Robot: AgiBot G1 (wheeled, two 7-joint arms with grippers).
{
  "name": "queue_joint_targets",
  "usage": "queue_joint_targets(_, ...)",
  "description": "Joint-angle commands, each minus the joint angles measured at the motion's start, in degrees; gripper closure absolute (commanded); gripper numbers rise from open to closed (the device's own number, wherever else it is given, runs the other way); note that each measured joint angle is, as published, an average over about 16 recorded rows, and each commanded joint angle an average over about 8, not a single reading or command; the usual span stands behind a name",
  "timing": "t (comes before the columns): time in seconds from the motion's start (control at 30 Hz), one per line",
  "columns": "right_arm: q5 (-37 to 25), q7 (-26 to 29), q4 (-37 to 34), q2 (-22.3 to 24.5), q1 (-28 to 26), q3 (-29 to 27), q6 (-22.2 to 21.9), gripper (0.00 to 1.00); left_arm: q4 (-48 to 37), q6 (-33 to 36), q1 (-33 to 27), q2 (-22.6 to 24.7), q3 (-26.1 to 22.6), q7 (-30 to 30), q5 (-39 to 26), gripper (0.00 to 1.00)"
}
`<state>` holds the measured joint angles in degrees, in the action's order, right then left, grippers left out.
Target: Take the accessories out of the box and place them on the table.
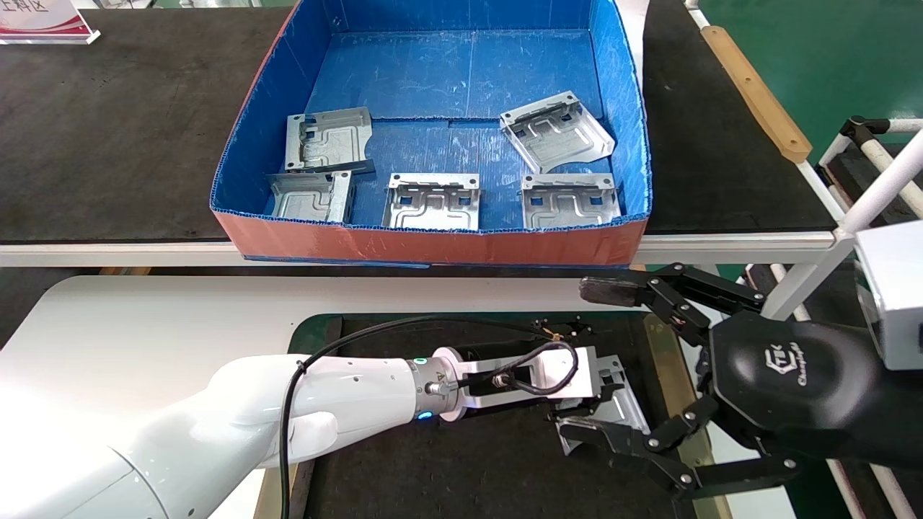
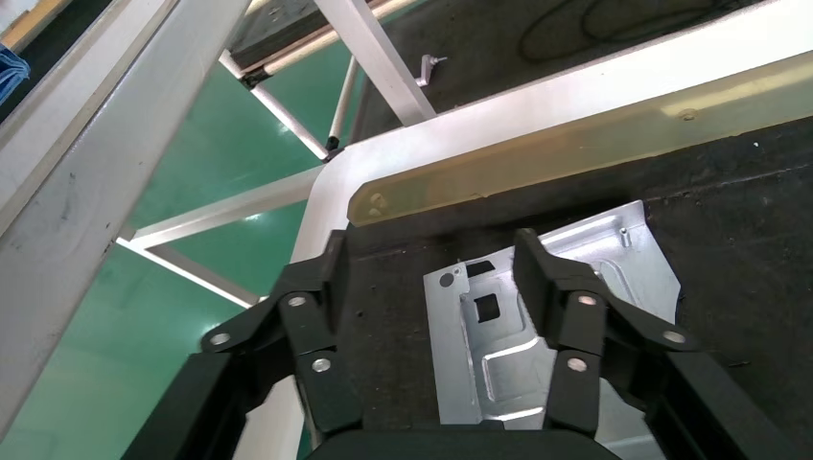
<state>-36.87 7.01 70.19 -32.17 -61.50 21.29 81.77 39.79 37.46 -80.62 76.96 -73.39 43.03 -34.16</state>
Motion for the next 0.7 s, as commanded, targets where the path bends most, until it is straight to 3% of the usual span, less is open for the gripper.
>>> queue_joint_targets(0.03, 0.00, 0.00, 0.00, 0.00, 0.00, 0.00, 0.00, 0.00, 0.23, 0.33, 0.13, -0.29, 0.40, -0.36, -0.08, 0.00)
queue_joint_targets(0.7, 0.00, 0.00, 0.00, 0.00, 0.00, 0.00, 0.00, 0.00, 10.88, 15.53, 6.14, -13.50, 18.48, -17.31, -2.50, 0.00)
